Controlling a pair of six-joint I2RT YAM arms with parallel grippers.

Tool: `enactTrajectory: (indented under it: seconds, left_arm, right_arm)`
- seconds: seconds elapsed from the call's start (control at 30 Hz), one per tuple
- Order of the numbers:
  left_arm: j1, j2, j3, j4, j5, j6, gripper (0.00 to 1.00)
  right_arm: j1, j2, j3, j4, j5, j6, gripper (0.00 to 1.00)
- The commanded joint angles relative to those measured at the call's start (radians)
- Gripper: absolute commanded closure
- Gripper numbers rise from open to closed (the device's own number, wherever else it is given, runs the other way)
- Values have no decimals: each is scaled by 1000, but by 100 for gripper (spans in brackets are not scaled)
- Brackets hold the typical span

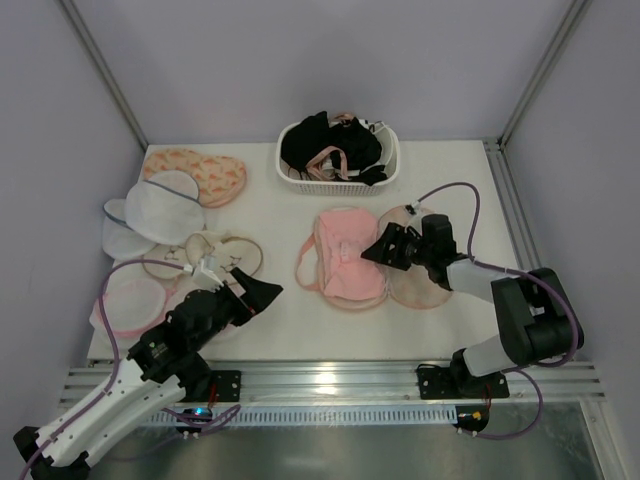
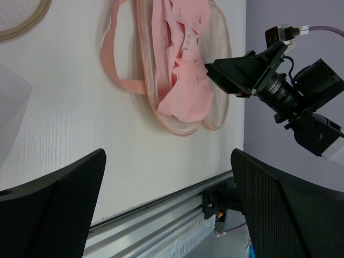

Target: Unzip the laundry bag and remove the bra

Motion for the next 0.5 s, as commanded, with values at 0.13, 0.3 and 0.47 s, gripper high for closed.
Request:
enactTrajectory:
  seconds: [0.13, 0.3, 0.47]
  left_arm:
    - [4, 15, 18, 22, -17, 15, 0]
    - [4, 2, 23, 4, -24, 15, 1]
    - [3, -30, 18, -19, -35, 14, 0]
  right_arm:
    - [-3, -27, 46, -3, -20, -32, 32]
    - [-3, 31, 66, -9, 1, -30, 33]
    - [-4, 68, 64, 4, 7, -38, 33]
